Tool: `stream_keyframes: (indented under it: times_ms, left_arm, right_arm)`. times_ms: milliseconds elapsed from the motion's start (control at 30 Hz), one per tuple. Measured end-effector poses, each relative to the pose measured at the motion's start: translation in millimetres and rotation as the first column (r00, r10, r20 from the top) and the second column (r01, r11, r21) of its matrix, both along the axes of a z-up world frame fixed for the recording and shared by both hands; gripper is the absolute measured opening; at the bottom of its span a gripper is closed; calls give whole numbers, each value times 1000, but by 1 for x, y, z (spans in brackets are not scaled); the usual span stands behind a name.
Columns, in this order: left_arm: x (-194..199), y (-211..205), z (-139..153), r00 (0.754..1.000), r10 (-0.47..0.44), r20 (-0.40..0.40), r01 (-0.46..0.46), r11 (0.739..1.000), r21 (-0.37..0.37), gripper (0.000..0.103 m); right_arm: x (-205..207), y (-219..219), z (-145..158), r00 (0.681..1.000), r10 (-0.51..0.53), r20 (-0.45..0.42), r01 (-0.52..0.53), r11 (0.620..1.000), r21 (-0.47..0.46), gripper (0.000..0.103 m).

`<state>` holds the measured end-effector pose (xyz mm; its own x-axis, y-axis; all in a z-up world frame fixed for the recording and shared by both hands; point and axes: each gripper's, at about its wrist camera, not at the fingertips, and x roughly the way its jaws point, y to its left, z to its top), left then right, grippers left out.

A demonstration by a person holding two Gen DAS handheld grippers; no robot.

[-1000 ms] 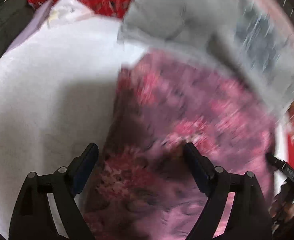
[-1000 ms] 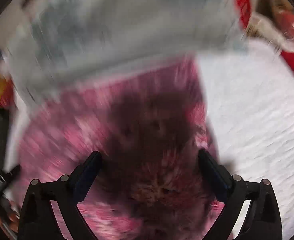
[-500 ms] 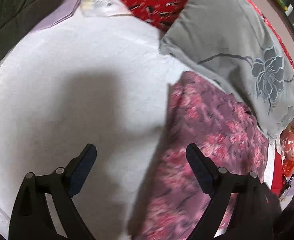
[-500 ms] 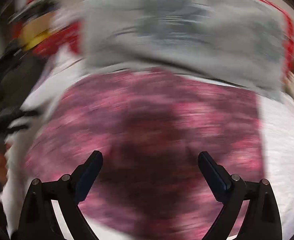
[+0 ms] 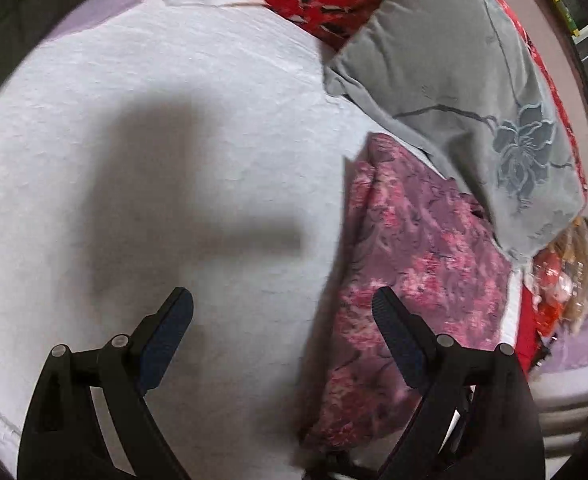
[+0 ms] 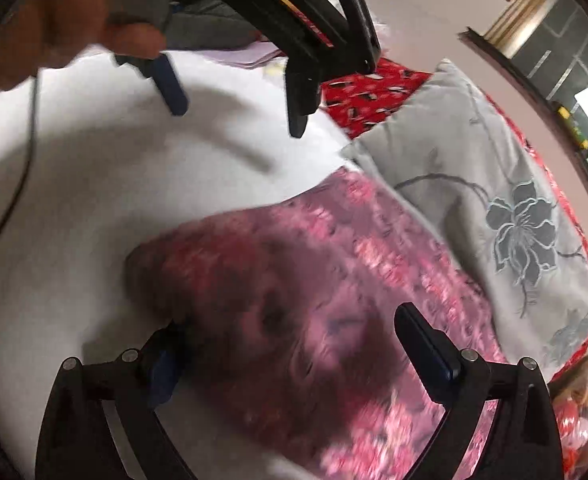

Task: Fold small clothes

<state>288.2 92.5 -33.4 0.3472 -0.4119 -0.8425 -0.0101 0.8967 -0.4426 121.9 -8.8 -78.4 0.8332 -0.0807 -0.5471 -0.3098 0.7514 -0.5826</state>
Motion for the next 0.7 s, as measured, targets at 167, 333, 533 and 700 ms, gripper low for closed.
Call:
stream_keyframes:
  times_ms: [167, 333, 533, 700]
  left_arm:
    - [28, -16, -13, 985, -141, -98, 112, 962, -250, 92]
    - [56, -52, -27, 964, -205, -169, 136, 927, -350, 92]
    - [63, -95, -21, 957, -238, -166, 174, 929, -326, 29]
    - [53, -125, 13, 968, -231, -101, 199, 947, -252, 17]
  right_arm:
    - [1, -21, 17, 1000, -4, 5, 4, 996, 92, 22]
    - [-5, -38, 36, 999, 12, 45, -19, 985, 173, 14]
    - [-4, -56, 46, 999, 14, 28, -22, 962, 274, 14]
    - [-7, -91, 64, 999, -31, 15, 22, 902, 430, 13]
